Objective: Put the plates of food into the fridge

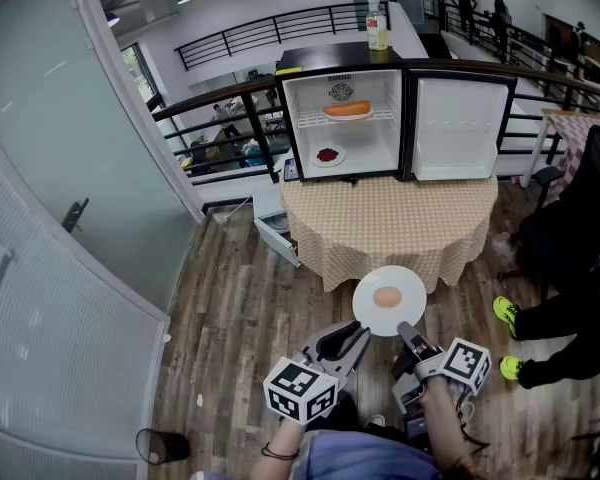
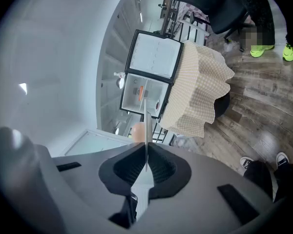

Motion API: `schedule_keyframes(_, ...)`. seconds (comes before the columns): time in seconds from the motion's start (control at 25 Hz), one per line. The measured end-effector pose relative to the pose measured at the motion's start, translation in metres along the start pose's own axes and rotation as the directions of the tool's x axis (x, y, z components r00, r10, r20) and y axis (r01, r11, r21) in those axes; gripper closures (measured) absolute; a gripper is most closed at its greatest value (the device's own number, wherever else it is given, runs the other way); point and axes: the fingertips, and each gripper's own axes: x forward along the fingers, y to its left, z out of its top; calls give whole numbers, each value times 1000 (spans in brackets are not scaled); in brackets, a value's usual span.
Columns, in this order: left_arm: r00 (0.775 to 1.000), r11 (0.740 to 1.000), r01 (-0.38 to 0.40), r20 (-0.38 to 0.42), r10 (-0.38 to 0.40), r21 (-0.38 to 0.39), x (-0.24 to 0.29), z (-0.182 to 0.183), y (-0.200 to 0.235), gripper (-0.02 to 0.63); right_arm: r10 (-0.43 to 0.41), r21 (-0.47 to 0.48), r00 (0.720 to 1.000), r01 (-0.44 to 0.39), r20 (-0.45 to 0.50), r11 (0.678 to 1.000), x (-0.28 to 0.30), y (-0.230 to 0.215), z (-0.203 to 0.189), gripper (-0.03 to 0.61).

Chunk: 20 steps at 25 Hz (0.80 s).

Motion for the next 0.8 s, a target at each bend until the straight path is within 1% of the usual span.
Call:
schedule_keyframes(0.16, 1000, 1000, -4, -2, 4, -1, -3, -1, -2, 523, 12, 4, 1000, -12, -6, 1000, -1, 3, -3, 552)
schedule_keyframes(0.4, 1000, 1000, -8, 4, 9, -12, -12, -4, 2, 523, 14, -18, 1000, -14, -22, 1000, 1, 6, -14, 552)
schedule_keyframes(0.56, 1000, 999, -25, 3, 25, -21, -17, -9, 8, 523, 31, -17, 999, -32, -31, 999, 8, 6, -16, 552)
schedule_keyframes(0.8, 998, 997, -58, 10, 58, -41, -24, -10, 24, 523, 17, -10, 999, -17, -38, 1000, 15, 0, -16, 552)
